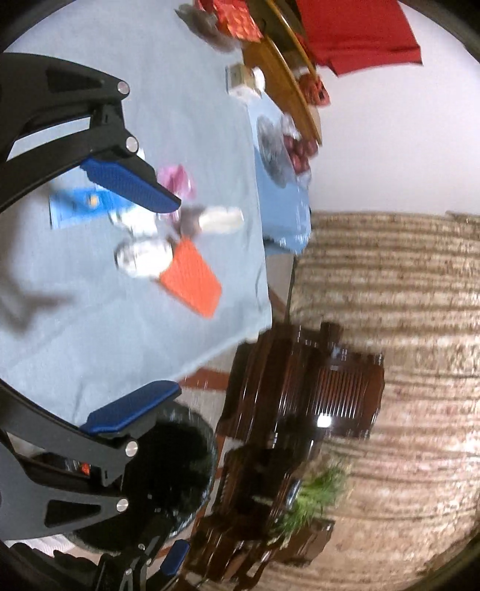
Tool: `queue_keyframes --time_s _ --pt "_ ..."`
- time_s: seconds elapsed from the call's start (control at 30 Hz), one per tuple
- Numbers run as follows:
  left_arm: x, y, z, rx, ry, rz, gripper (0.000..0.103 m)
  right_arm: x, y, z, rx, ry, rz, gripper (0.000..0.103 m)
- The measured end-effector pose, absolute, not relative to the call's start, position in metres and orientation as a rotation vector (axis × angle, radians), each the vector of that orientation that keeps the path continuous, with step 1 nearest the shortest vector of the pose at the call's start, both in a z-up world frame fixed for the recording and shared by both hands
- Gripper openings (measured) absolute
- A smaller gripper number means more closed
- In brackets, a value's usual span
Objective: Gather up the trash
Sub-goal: 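Move both grippers back over the table toward the remaining trash, then grasp the white crumpled plastic bag with the right gripper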
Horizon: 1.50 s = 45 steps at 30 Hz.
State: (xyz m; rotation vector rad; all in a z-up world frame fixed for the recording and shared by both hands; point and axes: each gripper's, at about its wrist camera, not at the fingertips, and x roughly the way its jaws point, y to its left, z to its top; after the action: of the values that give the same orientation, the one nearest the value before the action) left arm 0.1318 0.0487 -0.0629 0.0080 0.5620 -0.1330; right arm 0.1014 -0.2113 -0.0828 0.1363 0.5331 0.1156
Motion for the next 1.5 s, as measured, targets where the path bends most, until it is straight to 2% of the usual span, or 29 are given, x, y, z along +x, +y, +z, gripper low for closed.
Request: queue_keyframes --time_s 0.4,0.77,0.93,1.0,1.5 --pt "0.128 0.123 -0.078 -0.020 0.587 0.026 0.090 0.137 -0.137 -0.087 0.090 0.548 0.242 0.097" --pt "0.135 0.174 -0.097 -0.047 0.611 0.123 0.089 0.176 -0.069 -0.114 0.058 0.600 0.307 0.095" --pt "0.142 0.189 -0.105 -0.054 0.624 0.146 0.089 0.192 -0.043 -0.129 0.049 0.639 0.326 0.086" --pt "0.144 0.193 -0.108 -0.053 0.628 0.150 0.089 0.201 -0.033 -0.137 0.057 0.664 0.335 0.079" --pt "0.154 0.204 -0.121 -0.051 0.650 0.156 0.089 0.231 0.000 -0.173 0.040 0.787 0.359 0.052"
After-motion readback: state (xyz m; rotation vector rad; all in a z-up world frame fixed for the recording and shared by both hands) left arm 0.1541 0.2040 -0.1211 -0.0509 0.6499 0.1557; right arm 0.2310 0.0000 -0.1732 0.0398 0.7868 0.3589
